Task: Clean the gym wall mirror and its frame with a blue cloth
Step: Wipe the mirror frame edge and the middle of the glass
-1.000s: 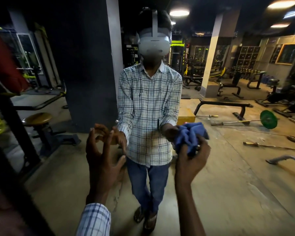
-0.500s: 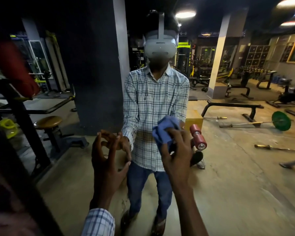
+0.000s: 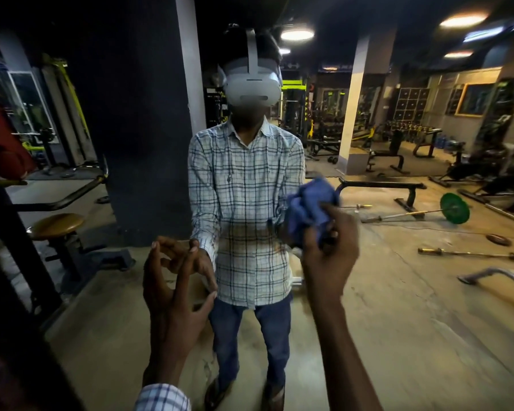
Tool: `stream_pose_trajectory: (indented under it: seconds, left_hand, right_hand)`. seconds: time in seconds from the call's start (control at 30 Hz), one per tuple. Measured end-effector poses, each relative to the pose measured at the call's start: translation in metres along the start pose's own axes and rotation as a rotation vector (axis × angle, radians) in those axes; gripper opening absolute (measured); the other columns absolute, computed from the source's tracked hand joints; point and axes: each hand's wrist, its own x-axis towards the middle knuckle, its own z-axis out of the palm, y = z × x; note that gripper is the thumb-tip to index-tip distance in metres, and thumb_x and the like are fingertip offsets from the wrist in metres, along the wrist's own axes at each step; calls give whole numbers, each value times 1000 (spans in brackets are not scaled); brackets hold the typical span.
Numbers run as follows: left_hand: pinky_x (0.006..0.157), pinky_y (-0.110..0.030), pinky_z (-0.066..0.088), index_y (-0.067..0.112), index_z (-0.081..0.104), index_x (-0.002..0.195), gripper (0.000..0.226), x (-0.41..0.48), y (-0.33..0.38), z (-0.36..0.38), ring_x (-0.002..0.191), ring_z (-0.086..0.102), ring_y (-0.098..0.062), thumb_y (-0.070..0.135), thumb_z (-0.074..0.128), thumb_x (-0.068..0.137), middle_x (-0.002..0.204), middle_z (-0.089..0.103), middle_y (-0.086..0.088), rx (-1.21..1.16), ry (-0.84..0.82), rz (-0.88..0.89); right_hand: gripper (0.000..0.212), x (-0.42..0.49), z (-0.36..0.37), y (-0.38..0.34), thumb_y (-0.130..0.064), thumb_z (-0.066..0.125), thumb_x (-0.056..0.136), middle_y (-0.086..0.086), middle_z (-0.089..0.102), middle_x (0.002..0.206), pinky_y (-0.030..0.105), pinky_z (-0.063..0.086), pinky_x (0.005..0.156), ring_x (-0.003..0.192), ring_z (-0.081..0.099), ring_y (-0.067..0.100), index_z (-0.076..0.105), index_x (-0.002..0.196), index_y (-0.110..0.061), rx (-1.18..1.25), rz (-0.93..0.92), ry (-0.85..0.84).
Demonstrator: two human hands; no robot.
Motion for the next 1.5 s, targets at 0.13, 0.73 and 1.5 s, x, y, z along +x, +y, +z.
stream_pose_trajectory:
  seconds: [0.13, 0.73, 1.5]
  left_hand:
    - [119, -58, 28, 25, 50, 151, 105, 1, -6, -2, 157, 14, -40, 25, 101, 60, 172, 7, -16, -22, 5, 3]
    - [115, -63, 28, 20, 51, 152, 99, -1, -14, 1, 157, 14, -43, 24, 97, 65, 171, 7, -19, -16, -9, 35]
    - [119, -55, 26, 26, 45, 155, 98, 0, -22, -8, 158, 12, -39, 22, 95, 70, 172, 3, -17, -44, -32, 21]
  right_hand:
    - [35, -7, 5, 0, -6, 64, 93, -2, 59, 116, 58, 54, 80, 105, 61, 24, 60, 121, -26, 6, 114, 174]
    - [30, -11, 42, -42, -13, 70, 90, -11, 52, 120, 35, 58, 81, 111, 54, -1, 67, 119, -22, -37, -165, -287]
    - [40, -149, 10, 42, -6, 77, 83, -4, 56, 120, 33, 56, 69, 100, 61, 20, 64, 118, -21, -138, 97, -220]
